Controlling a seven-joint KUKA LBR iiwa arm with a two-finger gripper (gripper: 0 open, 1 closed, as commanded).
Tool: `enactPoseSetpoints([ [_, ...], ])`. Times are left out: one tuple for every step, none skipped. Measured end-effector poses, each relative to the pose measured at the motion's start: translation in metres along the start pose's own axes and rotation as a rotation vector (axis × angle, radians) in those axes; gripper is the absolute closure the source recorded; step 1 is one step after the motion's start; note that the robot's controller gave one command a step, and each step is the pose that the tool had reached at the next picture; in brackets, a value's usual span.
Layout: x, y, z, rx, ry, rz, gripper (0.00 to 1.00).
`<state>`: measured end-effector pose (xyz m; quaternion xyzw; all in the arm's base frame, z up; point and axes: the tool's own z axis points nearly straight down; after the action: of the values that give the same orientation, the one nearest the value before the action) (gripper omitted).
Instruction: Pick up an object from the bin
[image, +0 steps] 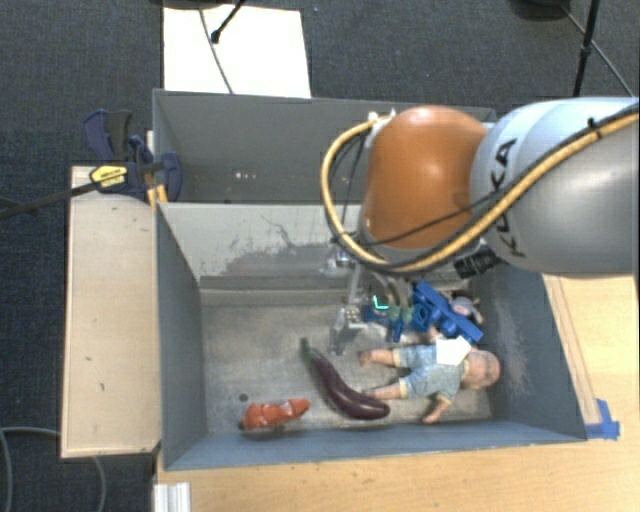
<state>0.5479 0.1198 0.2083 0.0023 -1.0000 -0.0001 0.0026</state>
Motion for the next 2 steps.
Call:
enactPoseSetpoints([
  [-0.0004, -0.0002, -0.0021, -0.001, -0.003, 0.001, 0.00],
  [-0.0028, 0.0016, -0.0051, 0.000, -0.008, -0.010, 0.00],
])
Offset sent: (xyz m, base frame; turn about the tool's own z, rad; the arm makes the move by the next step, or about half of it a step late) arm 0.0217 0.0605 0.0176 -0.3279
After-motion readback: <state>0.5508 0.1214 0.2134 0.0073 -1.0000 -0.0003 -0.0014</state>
